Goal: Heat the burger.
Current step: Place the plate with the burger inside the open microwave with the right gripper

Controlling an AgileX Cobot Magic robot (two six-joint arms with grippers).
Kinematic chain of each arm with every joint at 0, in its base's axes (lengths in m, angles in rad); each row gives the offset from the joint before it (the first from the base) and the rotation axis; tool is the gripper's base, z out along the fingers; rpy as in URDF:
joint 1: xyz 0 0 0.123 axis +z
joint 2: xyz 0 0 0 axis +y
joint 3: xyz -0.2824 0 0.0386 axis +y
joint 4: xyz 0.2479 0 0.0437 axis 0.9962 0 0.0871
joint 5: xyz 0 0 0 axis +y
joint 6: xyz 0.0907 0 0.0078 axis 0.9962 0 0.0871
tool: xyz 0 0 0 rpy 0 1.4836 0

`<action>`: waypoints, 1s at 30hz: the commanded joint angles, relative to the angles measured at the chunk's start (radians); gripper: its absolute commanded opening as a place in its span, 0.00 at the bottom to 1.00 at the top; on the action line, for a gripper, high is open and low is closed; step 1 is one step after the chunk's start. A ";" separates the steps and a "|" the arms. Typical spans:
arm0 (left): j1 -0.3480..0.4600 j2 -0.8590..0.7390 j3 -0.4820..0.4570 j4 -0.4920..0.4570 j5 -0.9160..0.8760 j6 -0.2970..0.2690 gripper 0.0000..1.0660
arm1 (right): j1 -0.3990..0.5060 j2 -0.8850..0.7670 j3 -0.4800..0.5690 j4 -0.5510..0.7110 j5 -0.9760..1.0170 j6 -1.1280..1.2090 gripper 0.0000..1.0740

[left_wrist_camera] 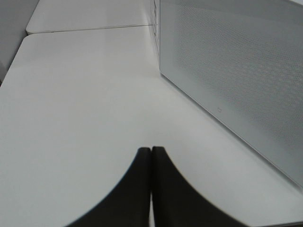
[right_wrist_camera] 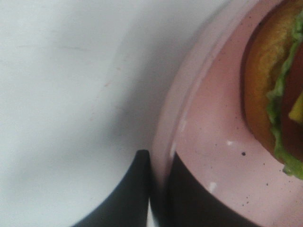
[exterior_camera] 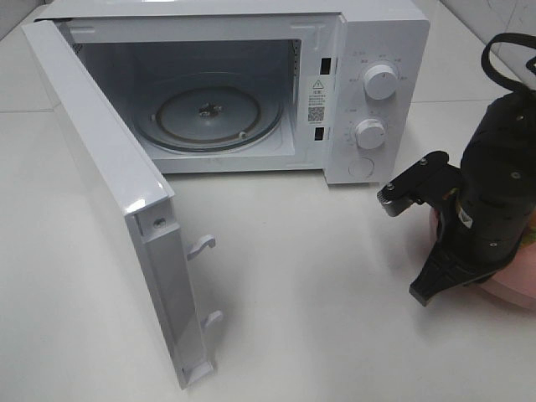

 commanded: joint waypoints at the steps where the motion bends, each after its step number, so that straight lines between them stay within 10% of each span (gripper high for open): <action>1: 0.001 -0.018 0.000 -0.006 -0.014 -0.001 0.00 | 0.038 -0.074 0.029 -0.036 0.029 -0.007 0.00; 17: 0.001 -0.018 0.000 -0.006 -0.014 -0.001 0.00 | 0.366 -0.289 0.131 -0.013 0.094 -0.196 0.00; 30: 0.001 -0.018 0.000 -0.006 -0.014 -0.001 0.00 | 0.386 -0.289 0.142 0.082 0.015 -0.605 0.00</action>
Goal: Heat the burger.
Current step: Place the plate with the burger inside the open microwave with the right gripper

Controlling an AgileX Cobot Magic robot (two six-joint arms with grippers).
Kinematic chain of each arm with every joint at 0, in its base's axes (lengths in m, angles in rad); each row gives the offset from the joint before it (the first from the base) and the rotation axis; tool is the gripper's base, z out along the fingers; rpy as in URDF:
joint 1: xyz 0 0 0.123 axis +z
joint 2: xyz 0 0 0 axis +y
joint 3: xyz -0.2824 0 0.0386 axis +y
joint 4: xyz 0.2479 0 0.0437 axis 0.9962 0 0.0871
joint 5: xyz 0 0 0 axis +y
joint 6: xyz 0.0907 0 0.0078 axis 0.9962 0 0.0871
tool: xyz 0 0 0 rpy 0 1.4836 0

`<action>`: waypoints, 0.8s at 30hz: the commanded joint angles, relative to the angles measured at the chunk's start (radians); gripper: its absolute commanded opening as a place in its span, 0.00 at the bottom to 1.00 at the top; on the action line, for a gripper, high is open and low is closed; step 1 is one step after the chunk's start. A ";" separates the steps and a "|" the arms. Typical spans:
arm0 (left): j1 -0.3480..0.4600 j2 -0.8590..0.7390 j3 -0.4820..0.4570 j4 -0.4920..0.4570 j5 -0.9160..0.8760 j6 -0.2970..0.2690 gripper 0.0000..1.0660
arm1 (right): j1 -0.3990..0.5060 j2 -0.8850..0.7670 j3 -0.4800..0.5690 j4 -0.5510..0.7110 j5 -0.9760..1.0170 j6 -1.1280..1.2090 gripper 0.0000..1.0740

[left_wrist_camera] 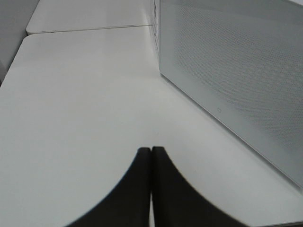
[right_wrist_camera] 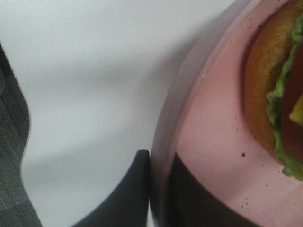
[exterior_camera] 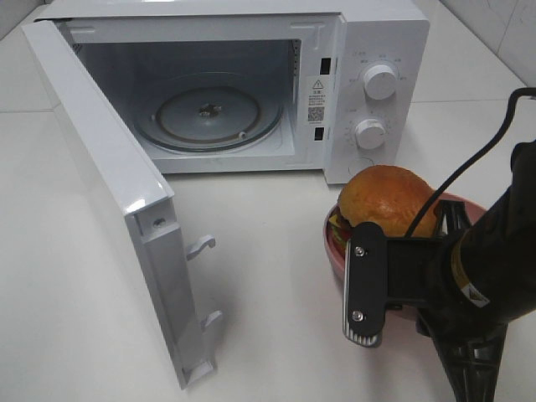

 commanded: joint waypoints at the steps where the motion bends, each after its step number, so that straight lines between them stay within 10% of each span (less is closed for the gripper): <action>1: 0.001 -0.018 0.000 -0.006 -0.014 -0.001 0.00 | 0.003 -0.010 -0.003 -0.033 -0.018 -0.043 0.00; 24: 0.001 -0.018 0.000 -0.006 -0.014 -0.001 0.00 | 0.003 -0.010 -0.003 -0.010 -0.215 -0.435 0.00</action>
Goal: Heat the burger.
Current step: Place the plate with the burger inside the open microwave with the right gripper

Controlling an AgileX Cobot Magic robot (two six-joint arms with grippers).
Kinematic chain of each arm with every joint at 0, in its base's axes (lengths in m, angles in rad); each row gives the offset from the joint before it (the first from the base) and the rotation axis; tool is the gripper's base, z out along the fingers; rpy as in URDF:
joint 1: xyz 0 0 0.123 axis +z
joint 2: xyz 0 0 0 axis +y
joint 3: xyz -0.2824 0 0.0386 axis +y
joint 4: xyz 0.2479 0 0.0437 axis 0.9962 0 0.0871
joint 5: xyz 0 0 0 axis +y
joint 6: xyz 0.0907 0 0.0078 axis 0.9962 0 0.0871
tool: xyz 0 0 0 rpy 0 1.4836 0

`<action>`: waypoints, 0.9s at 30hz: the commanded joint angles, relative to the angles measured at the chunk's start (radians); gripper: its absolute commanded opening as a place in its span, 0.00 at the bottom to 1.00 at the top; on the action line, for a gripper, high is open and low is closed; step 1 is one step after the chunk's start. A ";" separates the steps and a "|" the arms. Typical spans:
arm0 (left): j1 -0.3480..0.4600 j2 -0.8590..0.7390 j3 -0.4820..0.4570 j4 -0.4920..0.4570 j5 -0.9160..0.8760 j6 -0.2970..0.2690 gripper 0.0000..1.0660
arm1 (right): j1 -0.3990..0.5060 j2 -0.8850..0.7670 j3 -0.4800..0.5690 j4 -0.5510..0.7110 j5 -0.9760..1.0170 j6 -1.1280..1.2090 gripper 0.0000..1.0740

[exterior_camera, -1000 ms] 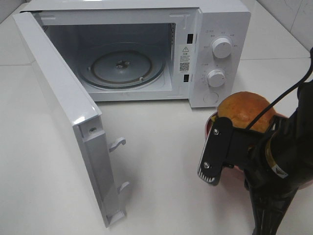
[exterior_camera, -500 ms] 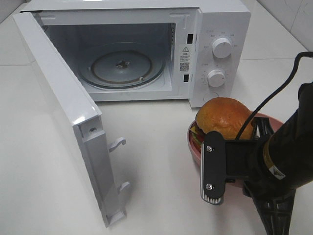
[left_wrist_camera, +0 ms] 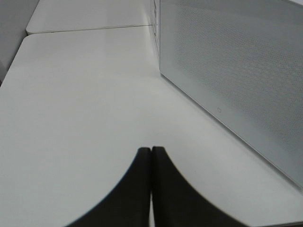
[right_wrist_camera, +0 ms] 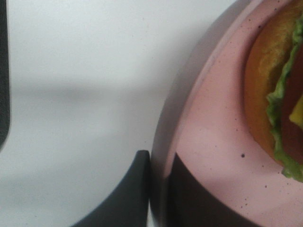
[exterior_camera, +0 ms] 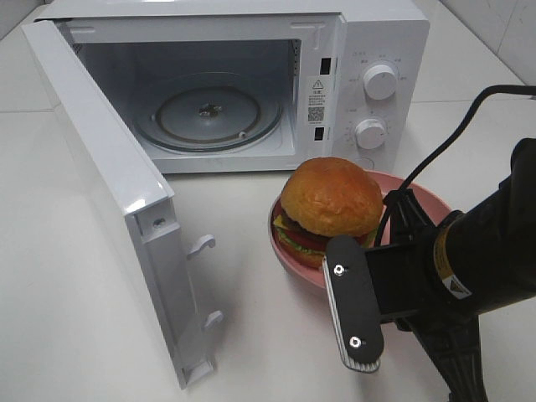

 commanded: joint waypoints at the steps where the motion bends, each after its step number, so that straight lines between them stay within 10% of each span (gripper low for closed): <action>1: 0.001 -0.018 0.000 -0.006 -0.014 -0.001 0.00 | 0.003 -0.010 -0.003 -0.007 -0.063 -0.155 0.00; 27: 0.001 -0.018 0.000 -0.007 -0.014 -0.001 0.00 | 0.000 0.027 -0.035 0.001 -0.266 -0.266 0.00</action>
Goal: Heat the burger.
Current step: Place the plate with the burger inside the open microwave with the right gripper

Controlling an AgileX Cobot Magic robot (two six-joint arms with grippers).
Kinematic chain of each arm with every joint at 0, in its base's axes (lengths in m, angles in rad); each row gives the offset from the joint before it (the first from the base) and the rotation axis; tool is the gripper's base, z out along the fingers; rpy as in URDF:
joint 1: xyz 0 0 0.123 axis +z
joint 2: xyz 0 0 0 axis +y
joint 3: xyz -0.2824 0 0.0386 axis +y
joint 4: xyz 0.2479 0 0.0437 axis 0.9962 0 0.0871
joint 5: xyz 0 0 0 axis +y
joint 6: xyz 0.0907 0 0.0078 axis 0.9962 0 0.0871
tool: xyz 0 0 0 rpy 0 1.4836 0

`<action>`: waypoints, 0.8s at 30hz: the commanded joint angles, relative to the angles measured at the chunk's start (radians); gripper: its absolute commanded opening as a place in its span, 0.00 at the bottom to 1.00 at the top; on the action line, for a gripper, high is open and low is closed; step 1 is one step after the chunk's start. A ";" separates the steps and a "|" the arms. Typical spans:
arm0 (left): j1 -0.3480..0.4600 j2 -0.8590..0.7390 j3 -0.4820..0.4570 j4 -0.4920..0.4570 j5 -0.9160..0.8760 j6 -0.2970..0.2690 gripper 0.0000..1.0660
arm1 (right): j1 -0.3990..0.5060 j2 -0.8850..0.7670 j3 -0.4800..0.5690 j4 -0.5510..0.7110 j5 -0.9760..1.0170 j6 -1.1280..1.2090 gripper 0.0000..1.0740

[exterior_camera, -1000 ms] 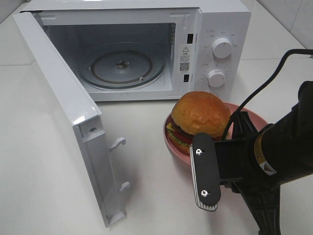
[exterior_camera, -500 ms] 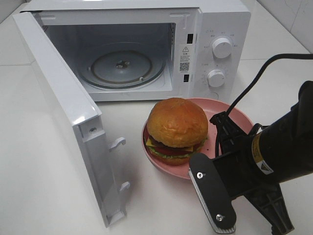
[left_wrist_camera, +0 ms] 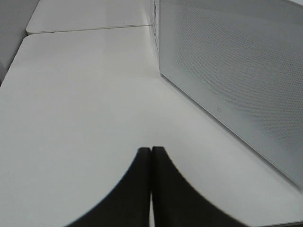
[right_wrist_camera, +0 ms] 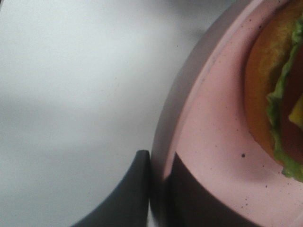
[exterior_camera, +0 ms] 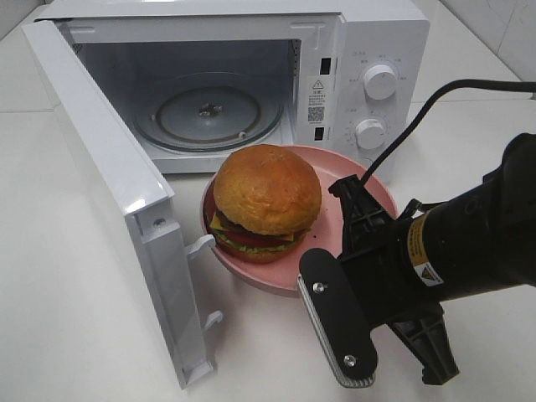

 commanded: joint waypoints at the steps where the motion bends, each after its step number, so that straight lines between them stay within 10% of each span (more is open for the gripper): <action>1: 0.001 -0.018 0.000 -0.006 -0.014 -0.001 0.00 | -0.012 0.015 -0.040 -0.010 -0.081 -0.016 0.00; 24: 0.001 -0.018 0.000 -0.006 -0.014 -0.001 0.00 | -0.060 0.112 -0.143 0.016 -0.153 -0.140 0.00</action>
